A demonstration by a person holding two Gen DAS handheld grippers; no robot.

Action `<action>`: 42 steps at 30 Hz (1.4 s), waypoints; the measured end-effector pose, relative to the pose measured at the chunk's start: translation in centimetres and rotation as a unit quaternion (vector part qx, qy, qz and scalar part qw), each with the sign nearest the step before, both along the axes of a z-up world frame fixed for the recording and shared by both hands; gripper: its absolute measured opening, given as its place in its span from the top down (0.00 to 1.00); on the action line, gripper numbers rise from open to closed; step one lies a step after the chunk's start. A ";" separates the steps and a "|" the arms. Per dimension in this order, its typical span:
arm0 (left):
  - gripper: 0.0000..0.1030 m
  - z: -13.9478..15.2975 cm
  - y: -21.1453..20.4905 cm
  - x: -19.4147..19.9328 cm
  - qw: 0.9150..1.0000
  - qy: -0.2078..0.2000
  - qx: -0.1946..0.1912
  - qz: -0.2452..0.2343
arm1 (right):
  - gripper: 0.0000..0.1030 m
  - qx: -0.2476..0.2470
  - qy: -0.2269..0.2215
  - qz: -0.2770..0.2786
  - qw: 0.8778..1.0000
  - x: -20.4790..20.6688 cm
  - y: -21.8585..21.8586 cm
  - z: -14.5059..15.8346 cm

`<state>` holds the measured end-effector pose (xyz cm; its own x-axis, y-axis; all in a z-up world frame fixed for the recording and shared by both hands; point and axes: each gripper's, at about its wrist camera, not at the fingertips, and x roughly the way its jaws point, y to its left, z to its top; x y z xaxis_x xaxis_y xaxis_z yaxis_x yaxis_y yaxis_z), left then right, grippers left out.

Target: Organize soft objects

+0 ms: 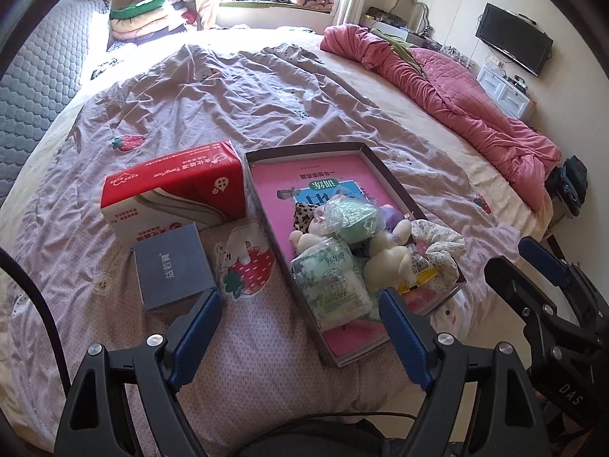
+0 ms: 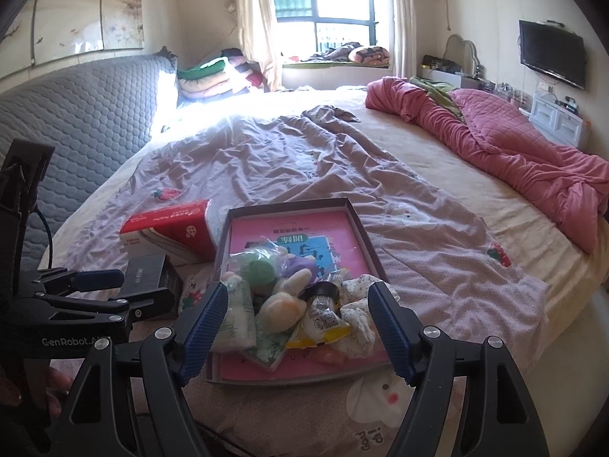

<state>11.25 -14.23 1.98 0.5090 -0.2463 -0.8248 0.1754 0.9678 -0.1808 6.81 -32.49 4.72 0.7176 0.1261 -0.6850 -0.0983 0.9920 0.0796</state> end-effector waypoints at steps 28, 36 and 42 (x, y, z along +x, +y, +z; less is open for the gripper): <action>0.19 -0.7 3.2 -7.9 0.999 -0.002 0.022 0.033 | 0.24 -0.001 0.006 0.013 1.000 -6.7 2.7 -0.3; 0.19 -1.4 3.3 -8.9 0.998 0.004 0.024 0.052 | 0.24 -0.004 0.022 0.026 0.999 -7.6 2.4 -1.5; 0.19 -2.2 2.6 -9.5 0.998 0.008 0.033 0.048 | 0.24 -0.002 0.031 0.026 0.999 -7.9 1.9 -2.4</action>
<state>1.78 -11.59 -0.18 0.5141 -0.1419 -0.8459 0.0798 0.9899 -0.1176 -1.13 -30.60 2.32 0.6662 0.1598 -0.7284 -0.1448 0.9859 0.0840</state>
